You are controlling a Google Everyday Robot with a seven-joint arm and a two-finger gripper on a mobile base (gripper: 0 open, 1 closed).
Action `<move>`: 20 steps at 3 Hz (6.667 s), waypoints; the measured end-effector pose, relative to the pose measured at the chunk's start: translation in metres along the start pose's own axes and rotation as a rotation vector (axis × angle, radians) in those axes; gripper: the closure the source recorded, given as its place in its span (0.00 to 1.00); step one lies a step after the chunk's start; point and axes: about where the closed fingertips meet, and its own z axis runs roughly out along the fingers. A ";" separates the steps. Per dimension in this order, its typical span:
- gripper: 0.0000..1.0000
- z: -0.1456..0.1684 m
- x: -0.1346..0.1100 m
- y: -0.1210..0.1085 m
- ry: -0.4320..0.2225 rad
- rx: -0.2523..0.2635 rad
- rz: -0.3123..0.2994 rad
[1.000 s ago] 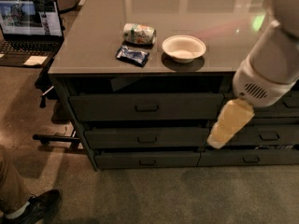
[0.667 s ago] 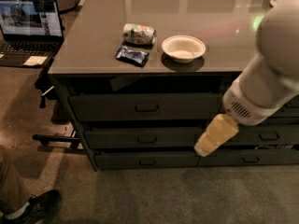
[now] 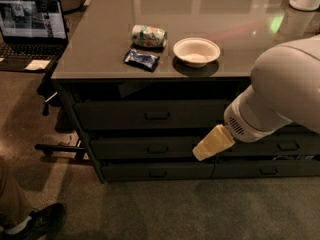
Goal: Open top drawer
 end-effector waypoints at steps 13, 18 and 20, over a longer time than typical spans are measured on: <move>1.00 0.165 -0.152 -0.018 -0.624 -0.218 0.533; 1.00 0.230 -0.236 -0.060 -0.810 -0.218 0.691; 1.00 0.244 -0.223 -0.053 -0.719 -0.269 0.636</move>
Offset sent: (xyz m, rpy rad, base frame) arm 0.0288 -0.0082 -0.0046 0.1913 -0.0473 -0.1600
